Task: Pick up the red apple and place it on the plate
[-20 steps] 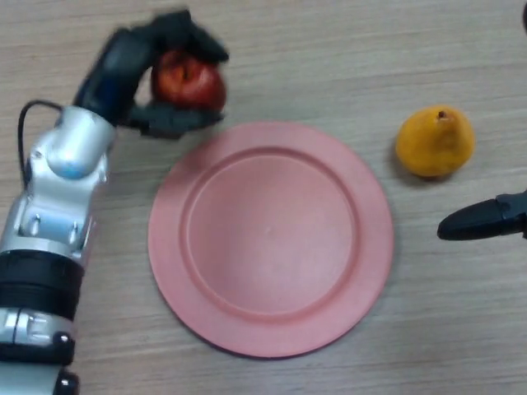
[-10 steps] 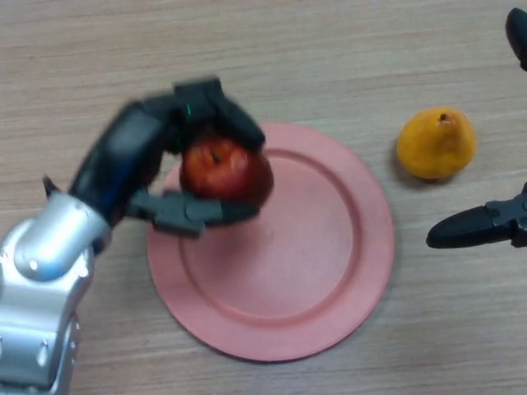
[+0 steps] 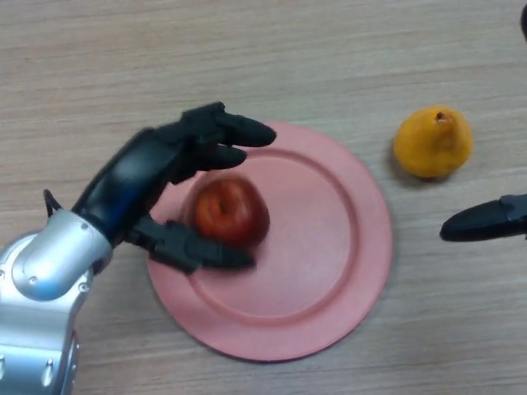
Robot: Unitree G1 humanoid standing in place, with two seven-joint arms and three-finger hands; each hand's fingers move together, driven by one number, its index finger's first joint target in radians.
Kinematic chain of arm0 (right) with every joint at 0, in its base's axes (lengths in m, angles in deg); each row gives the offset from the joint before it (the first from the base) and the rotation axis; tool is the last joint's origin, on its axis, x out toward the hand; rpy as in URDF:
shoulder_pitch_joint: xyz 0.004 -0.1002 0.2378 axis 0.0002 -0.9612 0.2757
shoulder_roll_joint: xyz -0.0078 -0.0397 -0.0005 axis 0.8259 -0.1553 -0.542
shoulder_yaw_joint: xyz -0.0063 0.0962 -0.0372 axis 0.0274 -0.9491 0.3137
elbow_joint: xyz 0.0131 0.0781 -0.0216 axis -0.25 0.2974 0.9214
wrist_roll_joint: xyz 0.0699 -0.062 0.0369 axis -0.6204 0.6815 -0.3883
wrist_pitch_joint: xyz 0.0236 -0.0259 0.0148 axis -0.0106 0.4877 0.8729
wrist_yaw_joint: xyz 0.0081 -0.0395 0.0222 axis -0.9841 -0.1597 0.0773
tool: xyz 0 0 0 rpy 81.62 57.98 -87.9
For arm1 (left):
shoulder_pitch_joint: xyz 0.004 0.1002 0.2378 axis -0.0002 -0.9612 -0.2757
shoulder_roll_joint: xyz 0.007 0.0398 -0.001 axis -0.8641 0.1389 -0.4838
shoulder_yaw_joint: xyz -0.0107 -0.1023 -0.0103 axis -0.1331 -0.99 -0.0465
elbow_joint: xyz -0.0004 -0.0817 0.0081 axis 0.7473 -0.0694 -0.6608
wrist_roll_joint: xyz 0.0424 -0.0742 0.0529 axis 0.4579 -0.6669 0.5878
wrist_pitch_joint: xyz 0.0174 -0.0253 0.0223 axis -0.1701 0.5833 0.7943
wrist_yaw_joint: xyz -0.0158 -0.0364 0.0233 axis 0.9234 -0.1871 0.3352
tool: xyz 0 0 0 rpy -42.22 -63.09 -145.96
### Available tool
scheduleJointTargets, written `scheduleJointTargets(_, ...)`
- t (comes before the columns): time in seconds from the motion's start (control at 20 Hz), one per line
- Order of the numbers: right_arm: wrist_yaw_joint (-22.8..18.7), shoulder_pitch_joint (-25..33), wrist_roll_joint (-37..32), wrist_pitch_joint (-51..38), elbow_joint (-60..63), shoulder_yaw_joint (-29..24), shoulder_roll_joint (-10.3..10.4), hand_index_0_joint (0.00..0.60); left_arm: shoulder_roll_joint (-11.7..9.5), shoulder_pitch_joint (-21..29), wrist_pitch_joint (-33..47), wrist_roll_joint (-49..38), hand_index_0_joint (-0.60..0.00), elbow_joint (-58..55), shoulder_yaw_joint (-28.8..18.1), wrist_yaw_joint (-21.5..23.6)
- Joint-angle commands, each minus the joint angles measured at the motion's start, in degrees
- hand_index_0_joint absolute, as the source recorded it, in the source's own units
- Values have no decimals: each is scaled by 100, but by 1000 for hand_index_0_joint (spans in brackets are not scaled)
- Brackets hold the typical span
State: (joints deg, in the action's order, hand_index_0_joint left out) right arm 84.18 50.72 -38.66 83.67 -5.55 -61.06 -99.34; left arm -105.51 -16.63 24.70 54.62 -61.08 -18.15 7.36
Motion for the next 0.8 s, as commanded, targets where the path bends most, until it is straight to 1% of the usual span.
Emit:
scheduleJointTargets(0.05,248,280,604,-754,-267,-218,-165,0,-80,176,616,-104,0,-637,-483,132)
scheduleJointTargets(0.1,588,374,1118,-971,-178,-158,-187,0,-161,118,282,-294,0,-999,-622,85)
scheduleJointTargets(0.15,716,400,1259,-1012,-168,-170,-157,0,-179,122,155,-369,0,-1112,-682,97)
scheduleJointTargets(0.2,953,438,1505,-1162,-103,-245,-66,0,-170,141,198,-642,0,-1365,-921,333)
scheduleJointTargets(0.25,1017,455,1580,-1200,-77,-263,-35,0,-164,141,307,-747,0,-1420,-1004,460)
scheduleJointTargets(0.3,1078,467,1754,-1384,28,-204,57,0,-224,214,203,-1105,0,-1615,-1230,776)
scheduleJointTargets(0.35,1104,493,1794,-1364,47,-179,80,0,-225,233,157,-1269,0,-1702,-1317,931)
scheduleJointTargets(0.4,1179,586,1801,-1265,70,-143,133,0,-361,277,-443,-1921,0,-2076,-1661,1179)
scheduleJointTargets(0.45,1205,640,1792,-1188,75,-150,140,0,-420,316,-718,-2203,0,-2183,-1813,1295)
scheduleJointTargets(0.5,1268,697,1736,-1105,100,-234,139,0,-547,411,-887,-2791,0,-2243,-2189,1685)
scheduleJointTargets(0.55,1278,693,1718,-1094,111,-252,141,0,-625,437,-893,-2979,0,-2237,-2295,1815)
scheduleJointTargets(0.6,1223,666,1536,-1015,82,-342,260,0,-853,376,-873,-3496,0,-2213,-2539,1976)
scheduleJointTargets(0.65,1179,671,1429,-915,45,-372,315,0,-957,324,-873,-3643,0,-2197,-2591,2019)
scheduleJointTargets(0.7,1032,597,1289,-892,0,-360,369,0,-1283,94,-589,-3444,0,-2042,-2588,1746)
scheduleJointTargets(0.75,986,585,1224,-882,-16,-370,385,0,-1332,48,-546,-3487,0,-1980,-2660,1632)
scheduleJointTargets(0.8,848,578,1062,-863,-26,-383,406,0,-1457,8,-718,-3719,0,-1969,-2838,1524)
